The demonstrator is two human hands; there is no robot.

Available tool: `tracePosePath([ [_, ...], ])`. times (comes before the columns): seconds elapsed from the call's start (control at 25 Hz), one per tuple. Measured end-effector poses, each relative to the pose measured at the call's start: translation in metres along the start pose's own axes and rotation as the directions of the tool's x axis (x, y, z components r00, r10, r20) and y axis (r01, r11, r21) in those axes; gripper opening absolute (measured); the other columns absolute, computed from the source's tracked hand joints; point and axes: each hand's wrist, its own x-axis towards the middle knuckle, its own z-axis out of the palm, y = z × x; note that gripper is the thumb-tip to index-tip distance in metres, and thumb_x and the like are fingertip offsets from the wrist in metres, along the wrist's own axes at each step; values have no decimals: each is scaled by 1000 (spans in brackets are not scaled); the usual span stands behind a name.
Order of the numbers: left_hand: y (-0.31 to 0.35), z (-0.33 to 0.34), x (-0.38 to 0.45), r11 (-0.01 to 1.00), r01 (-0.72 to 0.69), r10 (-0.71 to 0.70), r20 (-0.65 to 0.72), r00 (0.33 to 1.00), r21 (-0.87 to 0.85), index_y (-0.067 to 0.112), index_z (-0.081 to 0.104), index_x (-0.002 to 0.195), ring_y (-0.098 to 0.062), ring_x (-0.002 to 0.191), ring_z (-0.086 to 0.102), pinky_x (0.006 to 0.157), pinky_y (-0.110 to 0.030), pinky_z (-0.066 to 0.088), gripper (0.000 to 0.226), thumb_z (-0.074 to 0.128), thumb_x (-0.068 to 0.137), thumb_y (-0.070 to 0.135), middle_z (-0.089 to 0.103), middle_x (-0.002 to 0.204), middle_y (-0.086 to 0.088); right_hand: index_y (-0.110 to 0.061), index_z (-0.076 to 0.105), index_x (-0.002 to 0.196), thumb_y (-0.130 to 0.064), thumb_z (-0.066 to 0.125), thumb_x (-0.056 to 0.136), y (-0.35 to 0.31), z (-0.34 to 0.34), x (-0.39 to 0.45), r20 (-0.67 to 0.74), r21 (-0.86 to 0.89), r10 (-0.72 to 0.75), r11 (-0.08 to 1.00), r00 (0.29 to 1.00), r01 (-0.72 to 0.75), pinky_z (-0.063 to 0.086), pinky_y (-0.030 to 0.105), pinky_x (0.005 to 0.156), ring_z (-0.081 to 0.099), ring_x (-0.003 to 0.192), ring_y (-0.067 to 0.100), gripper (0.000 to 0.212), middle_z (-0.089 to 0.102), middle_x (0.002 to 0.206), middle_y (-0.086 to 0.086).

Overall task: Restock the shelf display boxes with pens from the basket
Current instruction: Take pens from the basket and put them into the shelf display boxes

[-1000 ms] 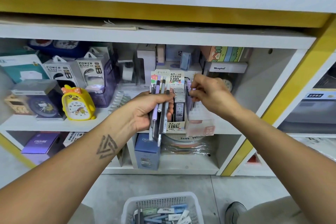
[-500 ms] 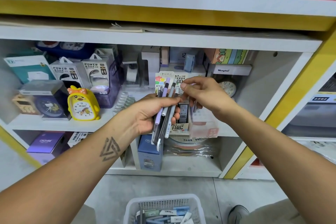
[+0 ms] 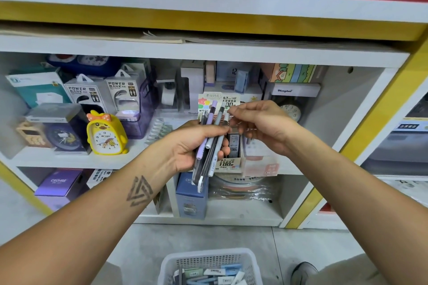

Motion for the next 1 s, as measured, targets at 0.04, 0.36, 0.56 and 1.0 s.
tracePosePath([
  [0.04,-1,2,1,1000,-5,5,-4,1000,2,1,66,95,-23,55,66,45,-25,52,21,72,79,14,64,66,-14,1,73,100,-16,75,87,1,0,-1,12,-29,14,999,1000,-14,40,23,50,57,57,12,22,72,78,10],
  [0.36,-3,20,14,995,80,-82,-24,996,-67,1,64,98,-22,53,66,42,-24,52,11,64,91,10,67,67,-16,5,65,98,1,63,93,-17,-49,-3,-355,206,-23,973,935,102,54,26,52,61,54,18,8,71,69,12],
  [0.56,-8,24,21,995,79,-84,-86,993,-56,6,62,99,-15,45,55,38,-20,45,15,70,88,12,58,63,-7,-13,60,92,-6,65,94,0,-59,2,-356,-543,-351,832,866,114,60,47,76,71,71,26,9,70,78,11],
  [1.0,-10,21,22,998,58,-59,-21,998,-34,7,67,97,-18,49,55,41,-21,45,17,73,82,10,59,66,-9,-28,57,77,-5,68,92,16,-52,6,-227,-644,-363,752,904,140,63,38,76,72,66,12,30,69,75,4],
])
